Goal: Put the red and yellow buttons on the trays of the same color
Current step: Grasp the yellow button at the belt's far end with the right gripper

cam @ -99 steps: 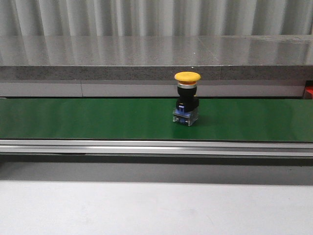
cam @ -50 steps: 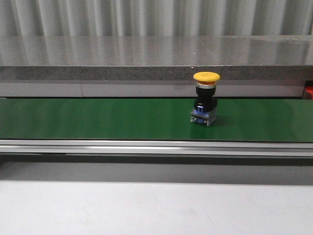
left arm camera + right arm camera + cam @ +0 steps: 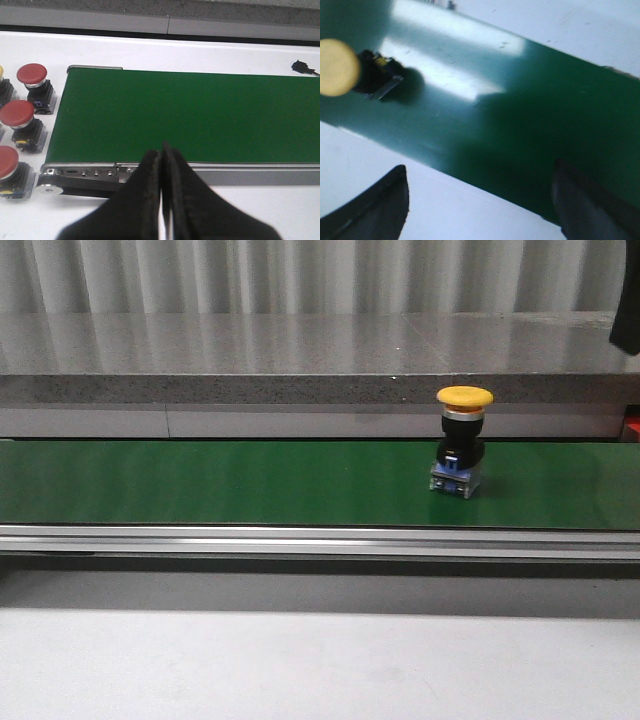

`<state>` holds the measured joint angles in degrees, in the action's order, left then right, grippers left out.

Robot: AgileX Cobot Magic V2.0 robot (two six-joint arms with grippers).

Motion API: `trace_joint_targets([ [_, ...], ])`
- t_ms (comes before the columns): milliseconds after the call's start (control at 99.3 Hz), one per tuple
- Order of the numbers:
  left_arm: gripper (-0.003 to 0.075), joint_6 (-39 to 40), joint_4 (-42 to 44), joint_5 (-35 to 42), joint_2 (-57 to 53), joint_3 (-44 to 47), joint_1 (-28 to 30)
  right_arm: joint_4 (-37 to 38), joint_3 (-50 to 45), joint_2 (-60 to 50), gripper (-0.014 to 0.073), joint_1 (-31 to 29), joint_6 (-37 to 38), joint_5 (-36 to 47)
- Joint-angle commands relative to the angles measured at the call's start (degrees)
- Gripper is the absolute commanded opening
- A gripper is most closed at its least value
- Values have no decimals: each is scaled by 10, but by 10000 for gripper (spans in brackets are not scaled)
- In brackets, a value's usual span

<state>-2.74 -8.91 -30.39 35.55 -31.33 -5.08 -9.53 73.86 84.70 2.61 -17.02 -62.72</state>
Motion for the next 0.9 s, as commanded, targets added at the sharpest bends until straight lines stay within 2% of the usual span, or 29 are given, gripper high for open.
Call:
trace_joint_targets([
  [0,-19,0,-6,43,1,-15,-4,-5,1,-19,586,29,-18,12],
  [272,-19,0,-6,43,1,-15,-4,-6,0,10,586,86,-32,38],
  [705,-19,0,-6,43,1,-15,-4,-14,0,68,579,88,-32,147],
  [806,-19,0,-6,43,1,-15,-4,-14,0,75,484,88,-32,149],
  [887,-19,0,-6,43,1,-15,-4,-14,0,77,325,88,-32,138],
])
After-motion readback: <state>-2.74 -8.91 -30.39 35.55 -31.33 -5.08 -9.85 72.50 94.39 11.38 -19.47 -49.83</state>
